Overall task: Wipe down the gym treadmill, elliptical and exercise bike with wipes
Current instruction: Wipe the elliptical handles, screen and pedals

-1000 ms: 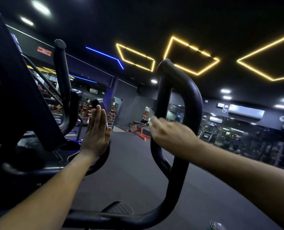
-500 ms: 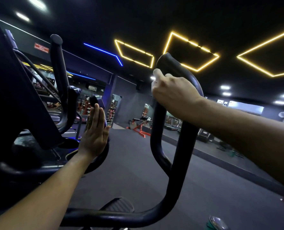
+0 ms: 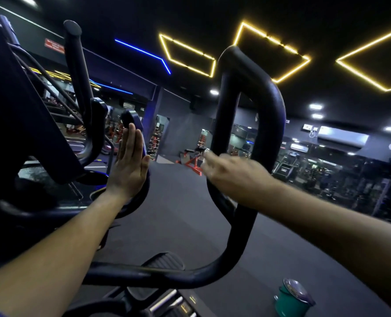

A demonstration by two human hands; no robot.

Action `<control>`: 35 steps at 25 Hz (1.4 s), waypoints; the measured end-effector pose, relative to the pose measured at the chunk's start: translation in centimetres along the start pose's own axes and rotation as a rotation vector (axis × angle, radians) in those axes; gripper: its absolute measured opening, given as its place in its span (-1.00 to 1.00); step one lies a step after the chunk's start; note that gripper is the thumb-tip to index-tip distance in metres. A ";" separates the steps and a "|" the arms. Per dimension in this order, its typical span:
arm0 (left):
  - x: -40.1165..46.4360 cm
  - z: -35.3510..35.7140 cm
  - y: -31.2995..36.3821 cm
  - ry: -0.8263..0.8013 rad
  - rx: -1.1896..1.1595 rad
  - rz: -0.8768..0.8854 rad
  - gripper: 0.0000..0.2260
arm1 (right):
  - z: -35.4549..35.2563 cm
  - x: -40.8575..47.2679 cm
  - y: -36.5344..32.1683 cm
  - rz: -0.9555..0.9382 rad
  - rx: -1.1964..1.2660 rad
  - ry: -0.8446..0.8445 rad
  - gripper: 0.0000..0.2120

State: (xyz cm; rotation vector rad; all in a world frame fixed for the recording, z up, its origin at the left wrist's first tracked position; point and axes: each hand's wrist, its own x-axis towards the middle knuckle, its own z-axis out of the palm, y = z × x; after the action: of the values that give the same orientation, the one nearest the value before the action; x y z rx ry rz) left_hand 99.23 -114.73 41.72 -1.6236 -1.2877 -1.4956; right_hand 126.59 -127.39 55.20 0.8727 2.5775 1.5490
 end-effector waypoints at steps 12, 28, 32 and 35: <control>-0.1 -0.3 0.1 -0.014 0.033 0.009 -0.42 | 1.0 0.0 -1.8 -0.309 -0.059 -0.390 -0.80; -0.2 -0.8 0.2 -0.089 0.048 -0.021 -0.42 | 1.5 -2.8 -4.1 -0.340 -0.073 -0.538 -0.93; -1.4 -1.9 2.0 -0.146 0.081 -0.117 -0.38 | 1.3 -6.2 -3.7 -0.260 0.119 -0.289 -0.92; -4.7 -3.4 6.4 -0.204 0.034 -0.249 -0.33 | 5.2 -10.8 -4.1 -0.057 0.462 -0.028 -0.92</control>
State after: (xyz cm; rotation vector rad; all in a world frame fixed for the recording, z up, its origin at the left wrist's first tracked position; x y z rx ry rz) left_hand 104.15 -121.36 39.16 -1.6771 -1.6708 -1.4689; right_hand 135.33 -129.61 46.35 0.8214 2.9597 0.9278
